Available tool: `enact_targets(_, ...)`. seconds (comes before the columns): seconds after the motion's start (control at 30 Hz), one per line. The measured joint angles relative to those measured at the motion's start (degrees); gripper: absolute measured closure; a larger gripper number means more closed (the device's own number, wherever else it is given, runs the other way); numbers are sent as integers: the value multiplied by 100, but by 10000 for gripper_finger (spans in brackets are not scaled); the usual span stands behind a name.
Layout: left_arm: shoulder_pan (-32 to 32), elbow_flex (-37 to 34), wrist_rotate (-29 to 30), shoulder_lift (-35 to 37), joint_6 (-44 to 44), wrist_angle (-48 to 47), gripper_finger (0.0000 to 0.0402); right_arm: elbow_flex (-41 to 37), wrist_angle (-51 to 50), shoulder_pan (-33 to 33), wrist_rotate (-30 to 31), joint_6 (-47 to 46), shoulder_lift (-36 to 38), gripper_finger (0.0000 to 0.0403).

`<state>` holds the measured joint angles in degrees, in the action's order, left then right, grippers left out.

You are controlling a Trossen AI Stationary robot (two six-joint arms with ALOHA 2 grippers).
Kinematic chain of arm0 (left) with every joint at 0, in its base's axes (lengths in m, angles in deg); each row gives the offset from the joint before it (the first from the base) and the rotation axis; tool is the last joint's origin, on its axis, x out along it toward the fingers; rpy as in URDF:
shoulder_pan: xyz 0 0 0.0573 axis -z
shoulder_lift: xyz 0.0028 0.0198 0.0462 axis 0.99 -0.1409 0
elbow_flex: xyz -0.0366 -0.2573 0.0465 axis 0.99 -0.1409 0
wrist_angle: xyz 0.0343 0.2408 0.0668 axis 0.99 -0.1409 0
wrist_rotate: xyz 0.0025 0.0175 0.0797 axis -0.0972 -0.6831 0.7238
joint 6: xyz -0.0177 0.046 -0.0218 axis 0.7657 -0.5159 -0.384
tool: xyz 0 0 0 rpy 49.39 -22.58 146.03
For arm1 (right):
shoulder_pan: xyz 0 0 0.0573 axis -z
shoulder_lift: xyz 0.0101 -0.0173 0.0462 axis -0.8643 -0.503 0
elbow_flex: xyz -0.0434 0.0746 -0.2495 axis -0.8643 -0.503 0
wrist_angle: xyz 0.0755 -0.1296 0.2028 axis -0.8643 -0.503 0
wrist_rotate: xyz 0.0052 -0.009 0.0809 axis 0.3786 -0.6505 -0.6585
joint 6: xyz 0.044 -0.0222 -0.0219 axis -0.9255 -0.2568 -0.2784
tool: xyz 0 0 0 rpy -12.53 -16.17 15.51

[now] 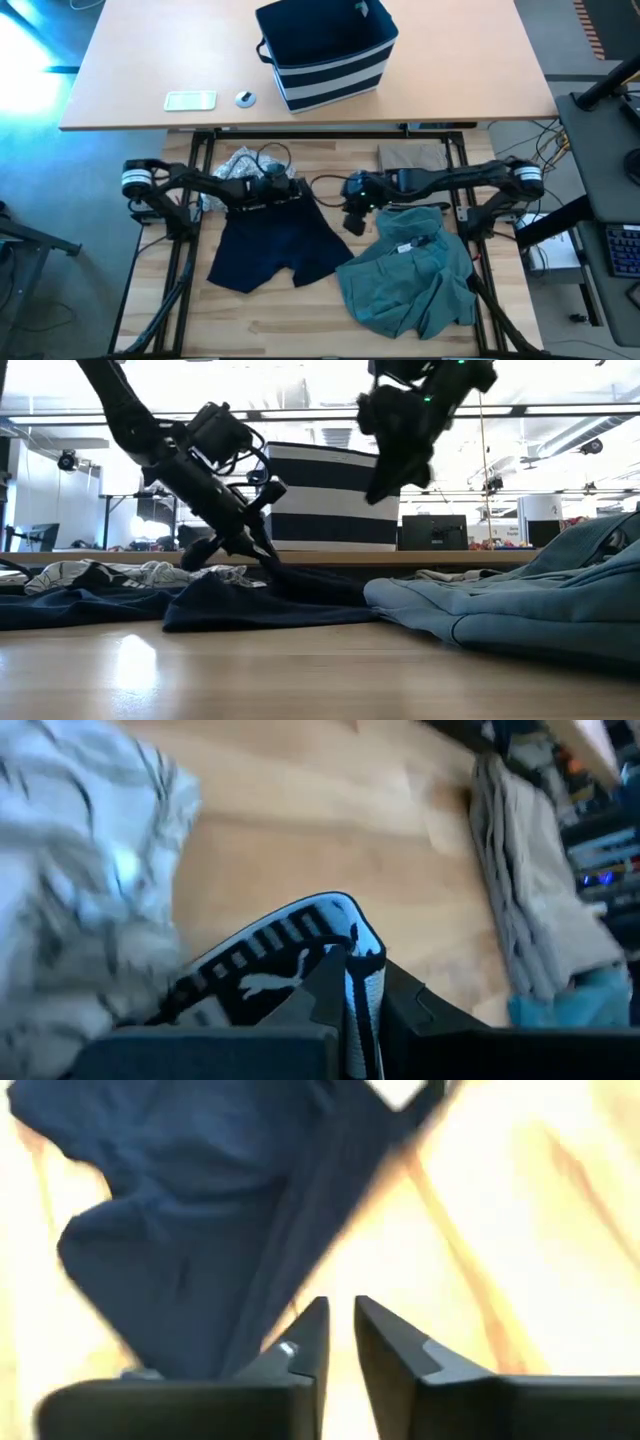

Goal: Fold Laundry from Bin
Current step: Fold the blue boxer

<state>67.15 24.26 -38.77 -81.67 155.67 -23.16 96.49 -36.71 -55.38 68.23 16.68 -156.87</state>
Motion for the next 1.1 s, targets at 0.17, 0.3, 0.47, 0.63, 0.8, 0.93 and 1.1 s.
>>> enact_targets(0.17, -350, 185, -18, 183, -136, -434, 398, -416, -159, -165, -21, -1508, 206, 268)
enact_targets(0.3, -545, 362, -98, 188, -306, -750, 398, -717, 58, -347, 1, -2217, -40, 211)
enact_targets(0.47, -603, 485, -174, 196, -591, -759, 398, -836, 299, -320, -249, -2425, -596, 189)
enact_targets(0.63, -600, 536, -264, 196, -730, -911, 398, -767, 304, -217, -296, -2334, -968, 198)
enact_targets(0.8, -600, 510, -347, 201, -734, -1109, 398, -759, 641, -96, -943, -2317, -1233, 212)
enact_targets(0.93, -600, 498, -350, 210, -730, -1145, 398, -757, 744, -102, -866, -2441, -1338, 226)
enact_targets(1.1, -600, 488, -350, 250, -718, -1158, 398, -759, 635, -102, -616, -2535, -1313, 288)
